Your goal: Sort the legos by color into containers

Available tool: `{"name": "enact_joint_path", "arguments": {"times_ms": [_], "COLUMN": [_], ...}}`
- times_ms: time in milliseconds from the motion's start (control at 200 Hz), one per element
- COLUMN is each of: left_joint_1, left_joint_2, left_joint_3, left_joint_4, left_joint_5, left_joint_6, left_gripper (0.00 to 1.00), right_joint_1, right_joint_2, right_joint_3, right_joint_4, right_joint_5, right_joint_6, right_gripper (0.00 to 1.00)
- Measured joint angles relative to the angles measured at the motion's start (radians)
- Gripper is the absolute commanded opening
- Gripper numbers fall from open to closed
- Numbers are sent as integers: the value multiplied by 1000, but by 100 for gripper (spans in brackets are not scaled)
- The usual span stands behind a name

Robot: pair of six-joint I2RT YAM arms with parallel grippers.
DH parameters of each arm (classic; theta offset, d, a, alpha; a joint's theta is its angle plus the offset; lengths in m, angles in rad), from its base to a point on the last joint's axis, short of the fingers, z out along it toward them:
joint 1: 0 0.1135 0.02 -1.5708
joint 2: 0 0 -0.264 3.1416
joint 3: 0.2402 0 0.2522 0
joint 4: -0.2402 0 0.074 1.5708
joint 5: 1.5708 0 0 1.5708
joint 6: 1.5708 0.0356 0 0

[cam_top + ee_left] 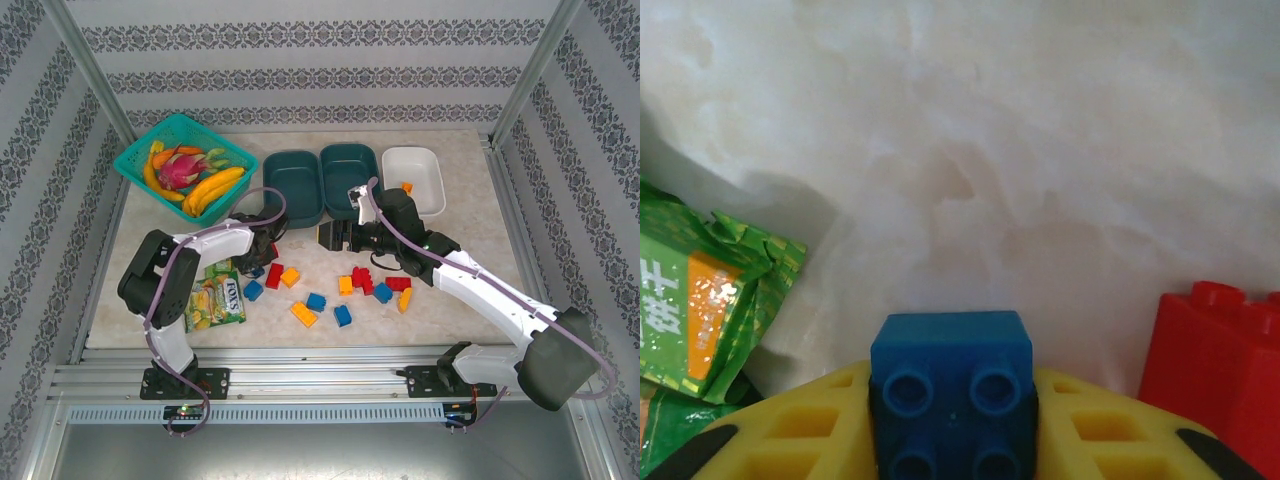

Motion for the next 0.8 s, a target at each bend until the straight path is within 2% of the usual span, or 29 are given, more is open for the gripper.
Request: {"name": "enact_joint_path", "arguments": {"times_ms": [85,170,505,674,799], "left_joint_1": [-1,-2,-2,-2,3], "left_joint_2": [9,11,11,10,9], "left_joint_3": [0,1,1,1,1], "left_joint_4": [8,4,23,23,24], "left_joint_5": [6,-2,3,0,0], "left_joint_6": [18,32,79,96,107], "left_gripper": [54,55,41,40,44], "right_joint_1": [0,0,0,0,0], "right_joint_2": [0,-3,-30,-40,-40], "right_joint_3": [0,0,-9,-19,-20], "right_joint_4": [-5,-5,-6,-5,-5], "right_joint_5": [0,0,0,-1,-1], "right_joint_6": [0,0,3,3,4], "right_gripper": [77,77,77,77,76]}}
